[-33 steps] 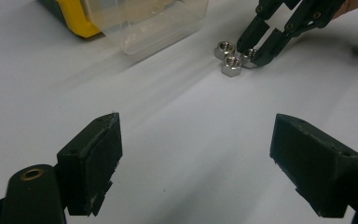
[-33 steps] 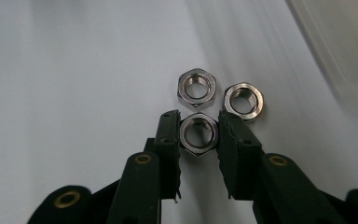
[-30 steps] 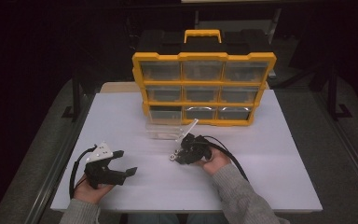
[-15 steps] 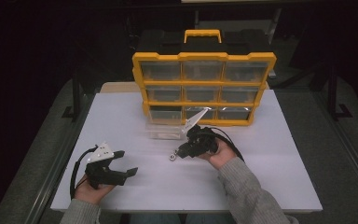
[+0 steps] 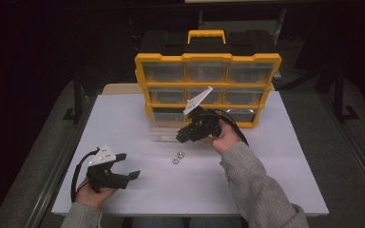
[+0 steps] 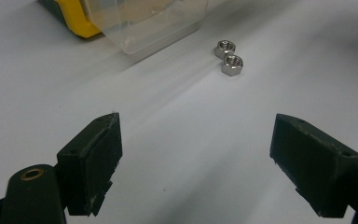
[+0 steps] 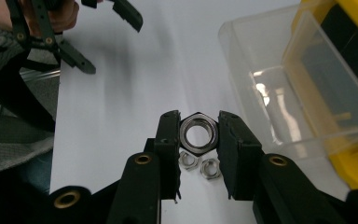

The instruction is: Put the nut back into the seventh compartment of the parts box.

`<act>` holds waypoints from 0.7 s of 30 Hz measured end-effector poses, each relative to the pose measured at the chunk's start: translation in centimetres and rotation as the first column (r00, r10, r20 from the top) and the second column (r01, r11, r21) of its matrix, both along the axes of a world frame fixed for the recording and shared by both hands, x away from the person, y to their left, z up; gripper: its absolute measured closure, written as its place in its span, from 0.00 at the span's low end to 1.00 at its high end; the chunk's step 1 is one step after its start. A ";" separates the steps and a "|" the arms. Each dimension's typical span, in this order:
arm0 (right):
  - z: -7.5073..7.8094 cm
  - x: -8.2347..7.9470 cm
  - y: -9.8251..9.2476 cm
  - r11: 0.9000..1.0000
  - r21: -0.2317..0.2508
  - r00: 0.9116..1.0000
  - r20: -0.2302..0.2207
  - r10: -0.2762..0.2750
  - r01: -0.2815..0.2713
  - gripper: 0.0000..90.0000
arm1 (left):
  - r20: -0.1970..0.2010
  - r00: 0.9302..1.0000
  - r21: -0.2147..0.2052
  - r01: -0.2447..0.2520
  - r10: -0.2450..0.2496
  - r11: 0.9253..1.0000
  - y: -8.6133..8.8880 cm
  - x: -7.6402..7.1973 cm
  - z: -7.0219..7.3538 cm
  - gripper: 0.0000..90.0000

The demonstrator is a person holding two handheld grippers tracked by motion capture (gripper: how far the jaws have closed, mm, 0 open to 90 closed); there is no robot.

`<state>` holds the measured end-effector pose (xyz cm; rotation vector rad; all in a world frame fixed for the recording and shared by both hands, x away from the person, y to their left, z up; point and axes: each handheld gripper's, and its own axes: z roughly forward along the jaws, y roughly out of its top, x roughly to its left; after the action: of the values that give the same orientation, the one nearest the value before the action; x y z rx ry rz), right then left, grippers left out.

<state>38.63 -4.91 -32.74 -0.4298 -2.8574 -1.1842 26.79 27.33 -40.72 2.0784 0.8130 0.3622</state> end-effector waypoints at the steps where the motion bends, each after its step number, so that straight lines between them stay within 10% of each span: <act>1: 0.2 0.2 0.2 1.000 -0.007 1.000 0.005 0.000 0.000 0.77 | -0.003 1.000 -0.001 -0.001 0.001 1.000 0.0 0.0 0.0 0.18; 21: 0.9 4.0 3.0 0.997 -0.064 0.999 0.038 -0.033 0.035 0.76 | 0.001 1.000 -0.008 -0.001 0.001 1.000 0.2 0.0 0.0 0.19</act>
<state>42.65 -1.94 -31.89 -0.4651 -2.9384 -1.1194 26.77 27.54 -40.68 2.0702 0.8134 0.3592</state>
